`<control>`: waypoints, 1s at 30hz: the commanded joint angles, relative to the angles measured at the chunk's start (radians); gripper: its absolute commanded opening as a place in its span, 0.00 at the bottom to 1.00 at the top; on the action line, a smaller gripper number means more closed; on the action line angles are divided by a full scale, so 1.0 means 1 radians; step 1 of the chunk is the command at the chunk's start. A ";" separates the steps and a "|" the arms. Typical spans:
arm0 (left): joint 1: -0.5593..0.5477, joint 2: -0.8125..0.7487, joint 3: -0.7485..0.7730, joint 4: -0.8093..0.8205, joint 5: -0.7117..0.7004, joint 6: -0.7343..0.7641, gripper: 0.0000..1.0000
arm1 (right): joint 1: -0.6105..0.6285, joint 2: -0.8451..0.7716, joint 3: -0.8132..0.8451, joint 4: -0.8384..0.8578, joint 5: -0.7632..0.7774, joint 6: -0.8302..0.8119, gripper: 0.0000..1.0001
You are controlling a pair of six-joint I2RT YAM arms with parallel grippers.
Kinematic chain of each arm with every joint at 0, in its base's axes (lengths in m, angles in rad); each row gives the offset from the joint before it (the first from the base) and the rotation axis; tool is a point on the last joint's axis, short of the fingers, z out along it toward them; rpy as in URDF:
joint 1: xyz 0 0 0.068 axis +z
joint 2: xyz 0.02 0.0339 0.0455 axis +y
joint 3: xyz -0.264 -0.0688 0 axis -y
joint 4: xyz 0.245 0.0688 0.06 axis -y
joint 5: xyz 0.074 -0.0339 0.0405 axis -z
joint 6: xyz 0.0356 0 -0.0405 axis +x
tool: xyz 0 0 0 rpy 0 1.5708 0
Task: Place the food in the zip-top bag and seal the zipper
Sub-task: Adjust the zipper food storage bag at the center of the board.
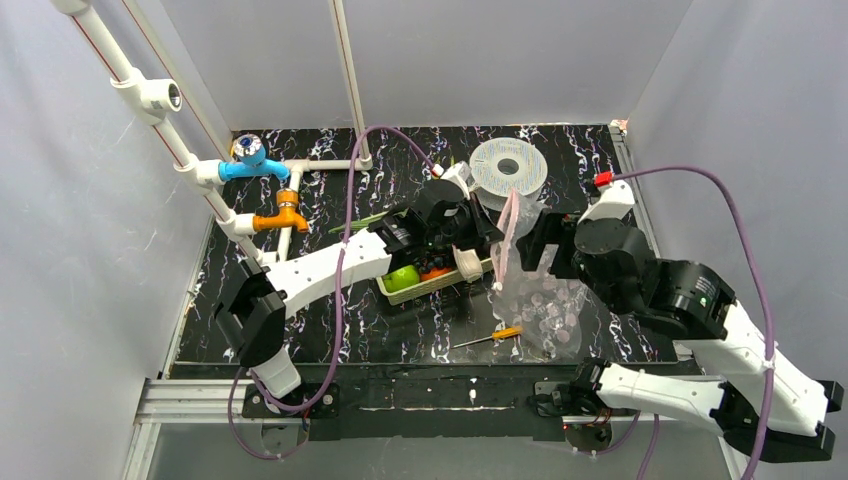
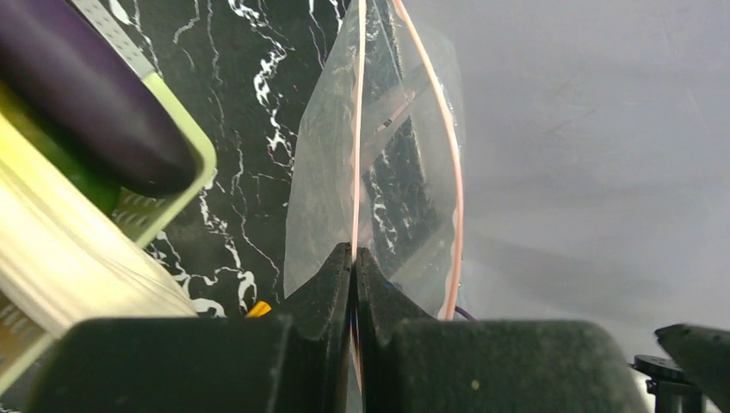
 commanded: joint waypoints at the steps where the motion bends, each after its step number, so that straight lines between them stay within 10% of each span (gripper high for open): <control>1: -0.036 -0.018 0.032 0.012 -0.062 -0.021 0.00 | -0.005 0.091 0.119 -0.151 0.143 0.101 0.98; 18: -0.148 -0.099 0.007 -0.008 -0.343 0.053 0.00 | -0.189 0.489 0.353 -0.300 0.097 0.000 0.91; 30: -0.182 -0.126 -0.012 -0.060 -0.500 0.020 0.00 | -0.190 0.576 0.305 -0.439 0.199 0.107 0.61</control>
